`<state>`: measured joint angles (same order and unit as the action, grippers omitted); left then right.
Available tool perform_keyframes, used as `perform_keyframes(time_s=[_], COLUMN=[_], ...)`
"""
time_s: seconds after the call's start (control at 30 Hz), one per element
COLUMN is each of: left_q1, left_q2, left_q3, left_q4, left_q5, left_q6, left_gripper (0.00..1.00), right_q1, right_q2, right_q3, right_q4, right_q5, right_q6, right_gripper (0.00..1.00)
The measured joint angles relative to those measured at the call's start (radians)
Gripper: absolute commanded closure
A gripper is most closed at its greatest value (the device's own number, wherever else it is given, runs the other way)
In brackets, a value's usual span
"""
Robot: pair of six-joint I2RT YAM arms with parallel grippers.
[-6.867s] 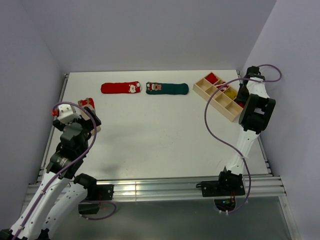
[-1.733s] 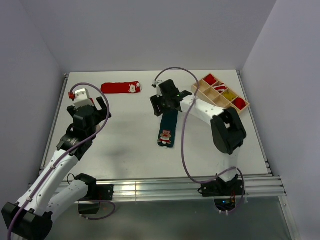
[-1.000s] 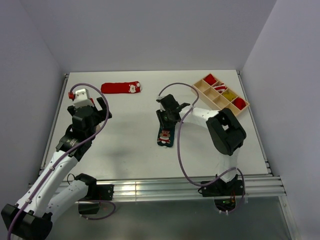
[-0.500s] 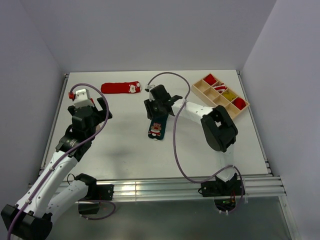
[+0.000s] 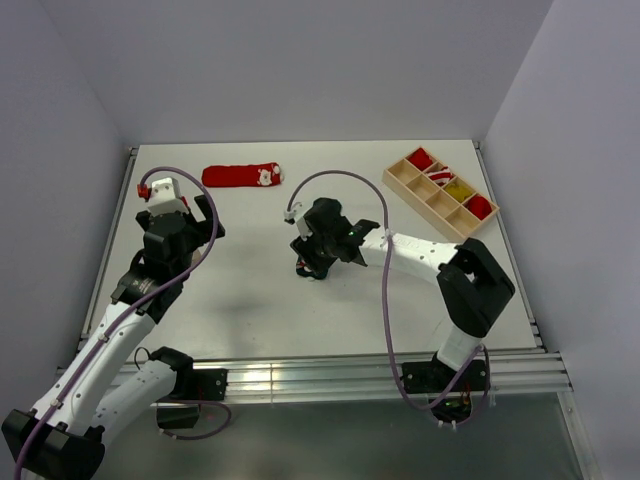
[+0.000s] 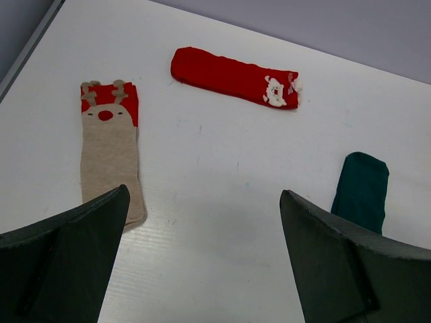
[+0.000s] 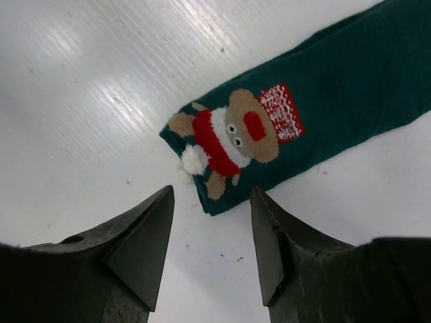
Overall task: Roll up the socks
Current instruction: Roll the sock at the center of the board.
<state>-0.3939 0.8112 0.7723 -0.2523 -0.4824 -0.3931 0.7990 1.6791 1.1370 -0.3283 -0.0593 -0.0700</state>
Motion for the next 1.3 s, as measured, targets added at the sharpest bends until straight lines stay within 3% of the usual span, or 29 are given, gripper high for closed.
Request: perform_keyframes(time_s=[0.63,1.3], left_q1=[0.0,0.0], left_q2=[0.0,0.0], left_q3=[0.0,0.0], left_q4=[0.0,0.0], left_q5=[0.001,0.001], left_q6=[0.0,0.0], left_gripper=[0.01,0.0], right_q1=[0.086,0.185], right_q2=[0.176,0.175], right_q3=[0.059,0.061], right_q4=[-0.048,0.006], right_q5=[-0.053,0.158], right_q6=[-0.039,-0.035], right_gripper=[0.44,0.47])
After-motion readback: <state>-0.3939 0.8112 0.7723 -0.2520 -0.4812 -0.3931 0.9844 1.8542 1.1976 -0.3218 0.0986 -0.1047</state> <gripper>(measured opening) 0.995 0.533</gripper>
